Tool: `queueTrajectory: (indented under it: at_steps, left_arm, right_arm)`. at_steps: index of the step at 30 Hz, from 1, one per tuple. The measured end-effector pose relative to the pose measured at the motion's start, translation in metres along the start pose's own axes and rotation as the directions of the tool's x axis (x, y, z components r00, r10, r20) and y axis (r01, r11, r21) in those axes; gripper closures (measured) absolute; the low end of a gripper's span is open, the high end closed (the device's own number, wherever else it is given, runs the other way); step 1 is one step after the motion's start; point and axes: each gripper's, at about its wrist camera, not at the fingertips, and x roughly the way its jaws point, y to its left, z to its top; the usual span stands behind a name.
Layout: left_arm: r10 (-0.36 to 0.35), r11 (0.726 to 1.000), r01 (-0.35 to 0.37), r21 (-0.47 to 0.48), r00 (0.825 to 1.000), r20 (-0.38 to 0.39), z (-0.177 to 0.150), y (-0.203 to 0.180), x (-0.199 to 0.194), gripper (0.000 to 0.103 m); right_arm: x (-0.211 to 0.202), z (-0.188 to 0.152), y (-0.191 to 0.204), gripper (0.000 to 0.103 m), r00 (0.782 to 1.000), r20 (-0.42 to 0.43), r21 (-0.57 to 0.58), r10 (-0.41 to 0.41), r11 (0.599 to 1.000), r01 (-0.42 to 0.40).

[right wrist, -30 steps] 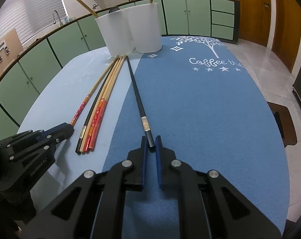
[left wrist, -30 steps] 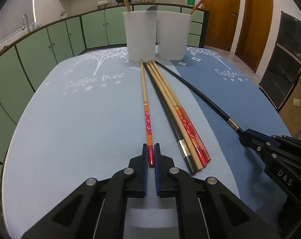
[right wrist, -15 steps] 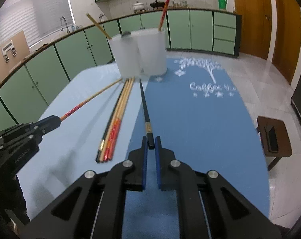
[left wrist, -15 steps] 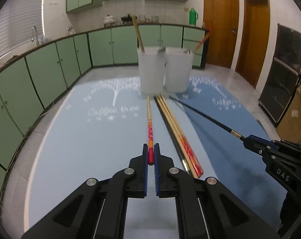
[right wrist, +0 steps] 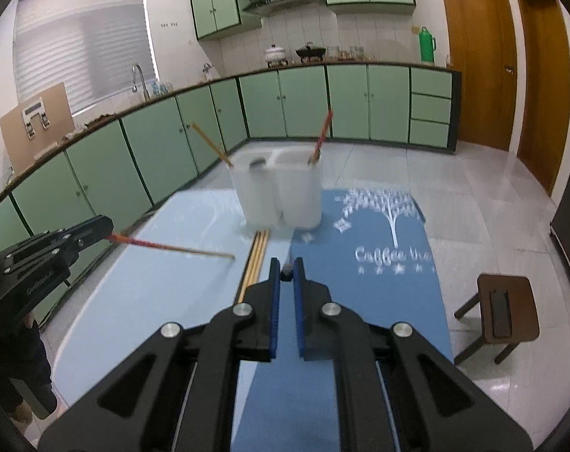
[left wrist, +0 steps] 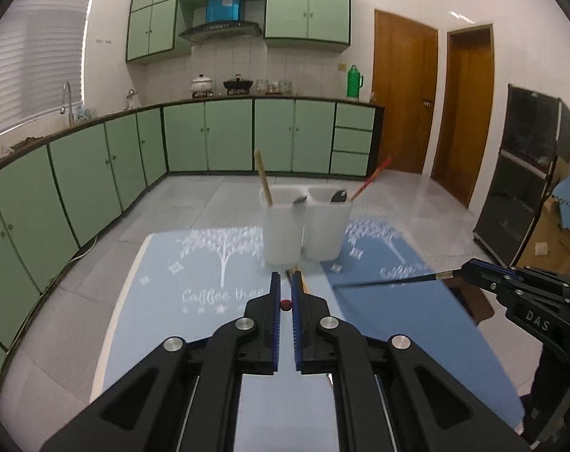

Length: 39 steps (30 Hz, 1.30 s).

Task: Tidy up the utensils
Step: 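Carry both held chopsticks up toward the white holder, then open both tools above the white holder to drop the chopsticks in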

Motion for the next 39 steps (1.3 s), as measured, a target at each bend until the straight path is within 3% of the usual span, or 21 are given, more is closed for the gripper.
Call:
queueTrajectory:
  at_steps: [8, 21, 28, 33, 39]
  left_arm:
    - [-0.028, 0.999, 0.027, 0.018, 0.998, 0.05, 0.027, 0.001, -0.007, 0.098]
    - [-0.066, 0.997, 0.064, 0.043, 0.997, 0.046, 0.055, 0.001, 0.015, 0.098]
    - [-0.089, 0.995, 0.083, 0.061, 0.99, 0.11, 0.08, -0.001, 0.0, 0.098]
    - [-0.101, 0.994, 0.087, 0.068, 0.969, 0.226, 0.125, -0.001, -0.018, 0.098]
    - [-0.107, 0.994, 0.087, 0.069, 0.92, 0.377, 0.191, -0.003, -0.025, 0.098]
  right_arm:
    - [-0.006, 0.034, 0.01, 0.097, 0.999, 0.032, -0.053, 0.016, 0.998, -0.014]
    - [0.004, 0.093, 0.012, 0.097, 0.997, 0.016, -0.105, 0.076, 0.992, -0.074]
    - [-0.009, 0.127, 0.005, 0.097, 0.99, 0.06, -0.091, 0.131, 0.988, -0.125]
    - [-0.023, 0.171, 0.003, 0.097, 0.98, 0.137, -0.103, 0.141, 0.987, -0.128]
    - [-0.016, 0.236, -0.004, 0.097, 0.969, 0.221, -0.11, 0.107, 0.99, -0.084]
